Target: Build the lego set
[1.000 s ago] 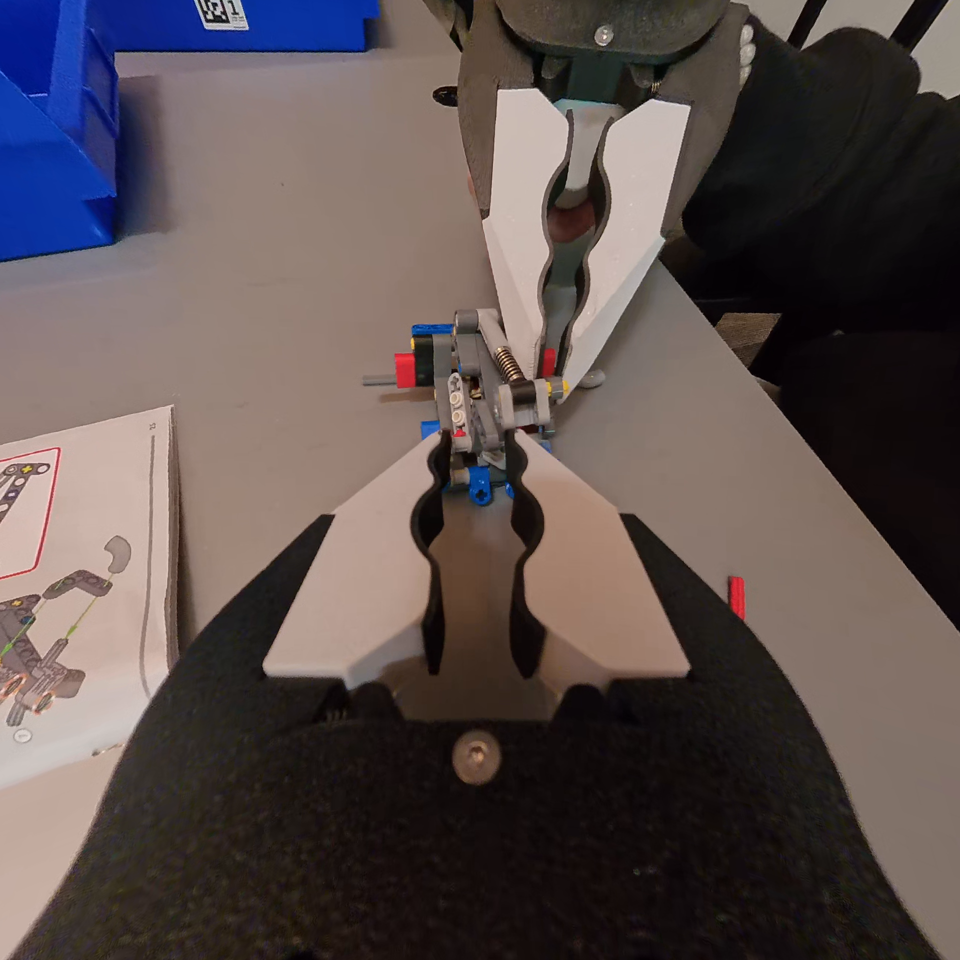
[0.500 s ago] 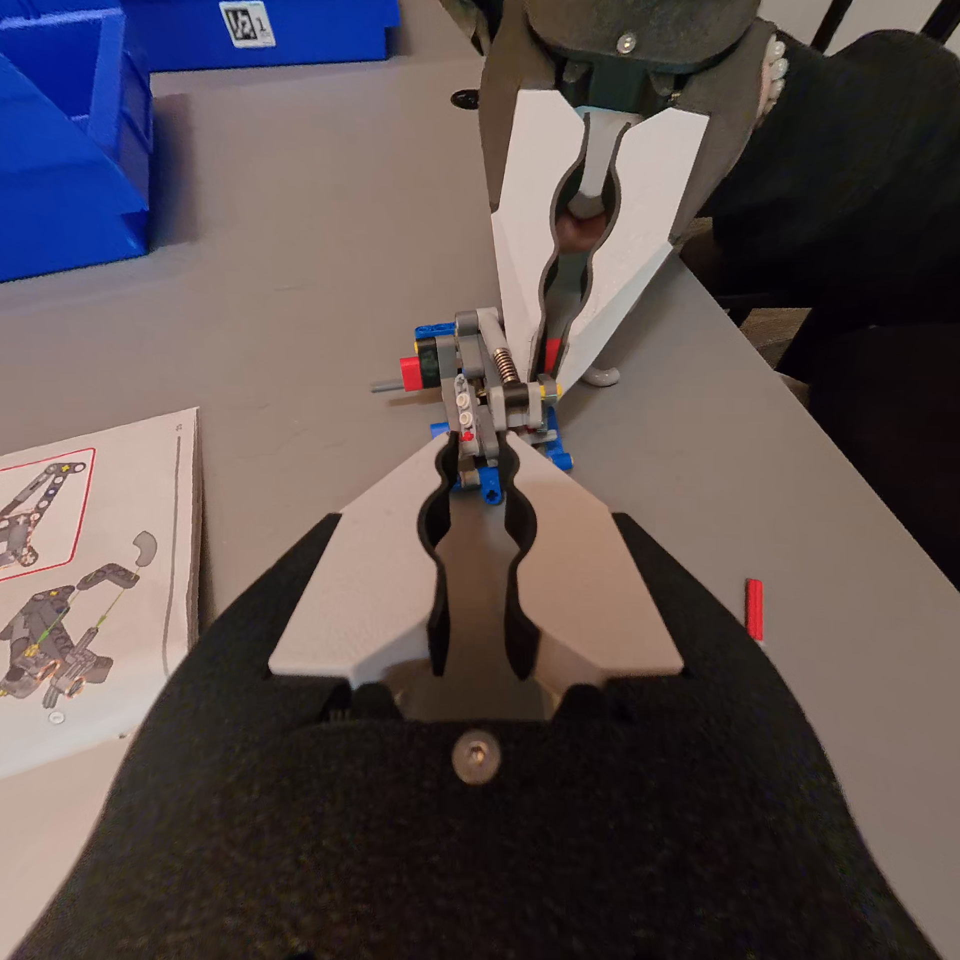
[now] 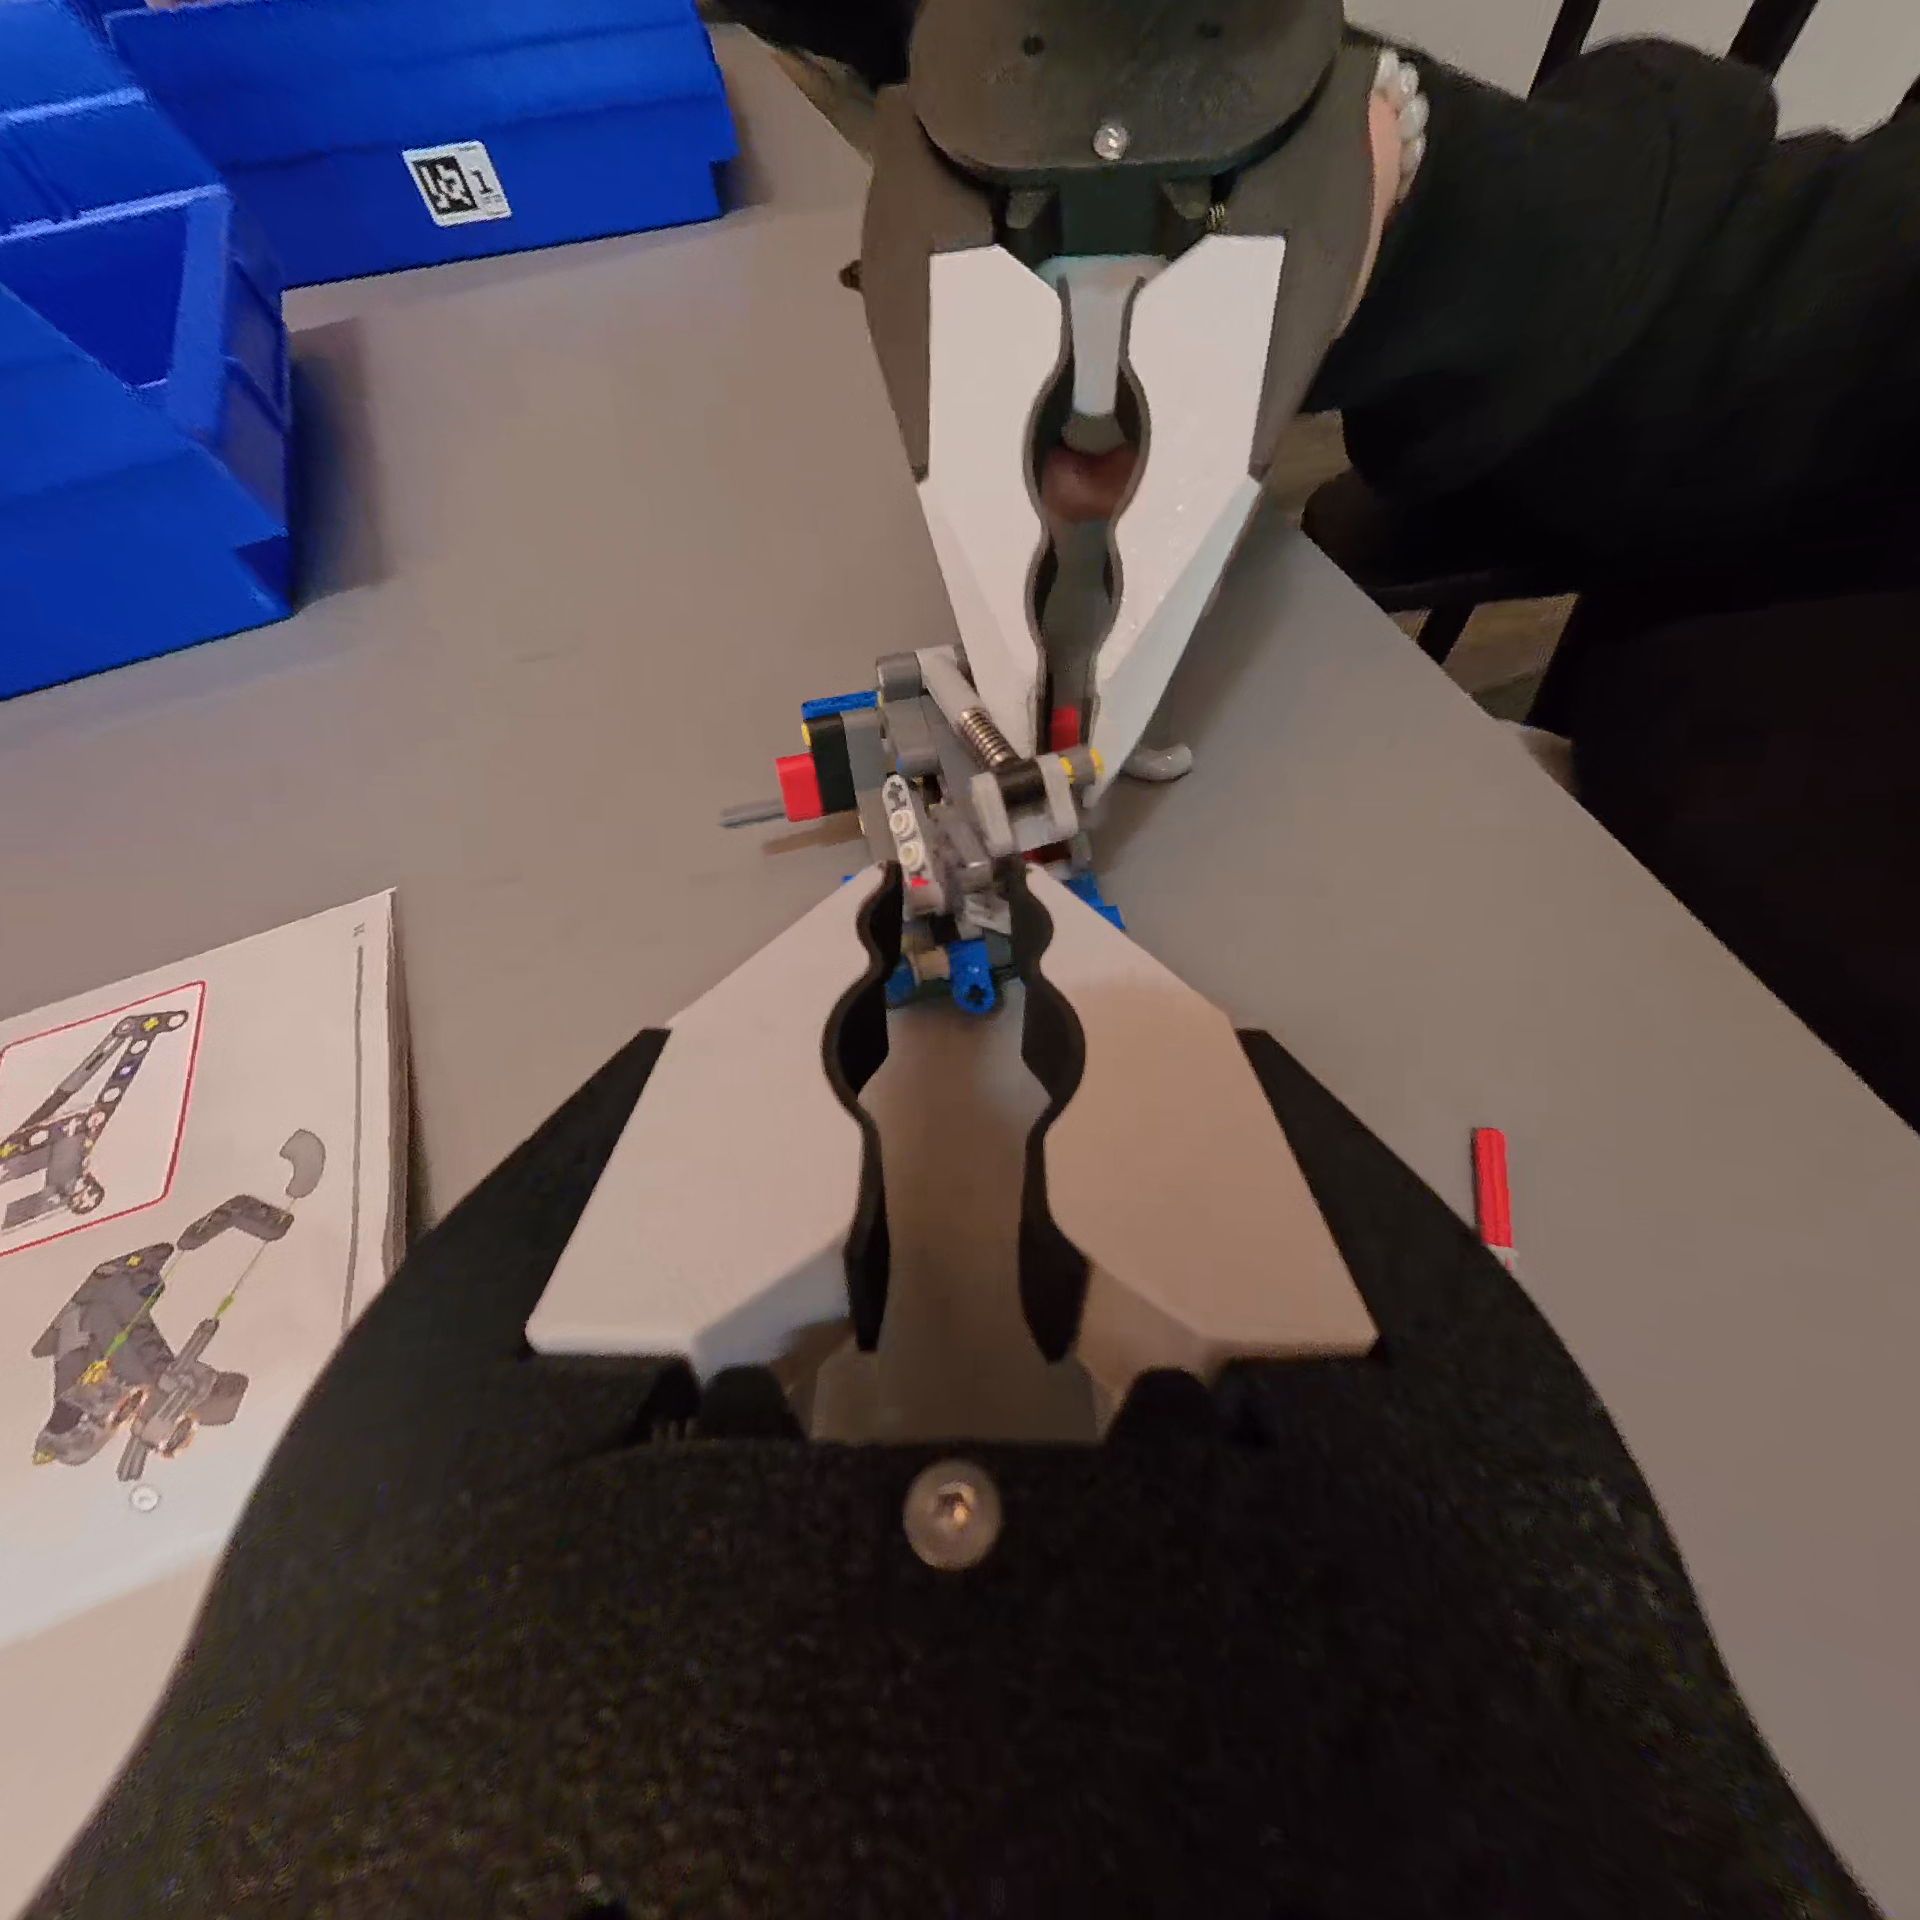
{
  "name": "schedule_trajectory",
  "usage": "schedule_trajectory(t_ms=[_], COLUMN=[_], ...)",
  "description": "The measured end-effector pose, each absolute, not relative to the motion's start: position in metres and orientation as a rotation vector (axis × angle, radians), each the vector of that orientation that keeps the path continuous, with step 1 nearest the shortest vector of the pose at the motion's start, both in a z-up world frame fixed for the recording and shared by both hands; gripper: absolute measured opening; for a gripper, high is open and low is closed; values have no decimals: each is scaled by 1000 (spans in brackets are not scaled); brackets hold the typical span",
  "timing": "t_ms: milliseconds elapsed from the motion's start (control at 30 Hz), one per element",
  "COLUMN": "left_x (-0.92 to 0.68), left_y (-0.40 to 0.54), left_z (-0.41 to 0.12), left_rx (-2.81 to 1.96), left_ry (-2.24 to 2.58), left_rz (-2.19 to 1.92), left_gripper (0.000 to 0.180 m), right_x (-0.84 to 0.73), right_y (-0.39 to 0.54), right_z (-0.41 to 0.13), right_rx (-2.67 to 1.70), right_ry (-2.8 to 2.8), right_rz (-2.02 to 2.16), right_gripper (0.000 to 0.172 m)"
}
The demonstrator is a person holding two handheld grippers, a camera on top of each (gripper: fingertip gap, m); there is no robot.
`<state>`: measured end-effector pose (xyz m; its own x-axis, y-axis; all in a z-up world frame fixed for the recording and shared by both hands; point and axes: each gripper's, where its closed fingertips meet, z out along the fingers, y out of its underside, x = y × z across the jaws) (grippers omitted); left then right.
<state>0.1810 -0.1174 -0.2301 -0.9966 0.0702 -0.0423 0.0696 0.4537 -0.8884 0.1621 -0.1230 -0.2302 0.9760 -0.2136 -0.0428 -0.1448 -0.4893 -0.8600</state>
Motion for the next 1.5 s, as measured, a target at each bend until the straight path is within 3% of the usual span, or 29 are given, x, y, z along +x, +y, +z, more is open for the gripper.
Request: schedule_trajectory(t_ms=[767,1067,1500], left_x=[172,171,169], left_y=[-119,-117,-111], left_z=[-241,-251,-252], left_rx=[-699,-1172,-1805], left_ry=[-2874,-3157,-3306], left_rz=[1740,1623,1574], left_gripper=[20,38,27], right_x=[158,158,155], right_y=[-123,-124,-124], right_z=[-234,-235,-234], right_rx=[-2091,-2094,-2154], right_ry=[228,215,173], right_rz=[-19,-7,-15], right_gripper=[3,4,3])
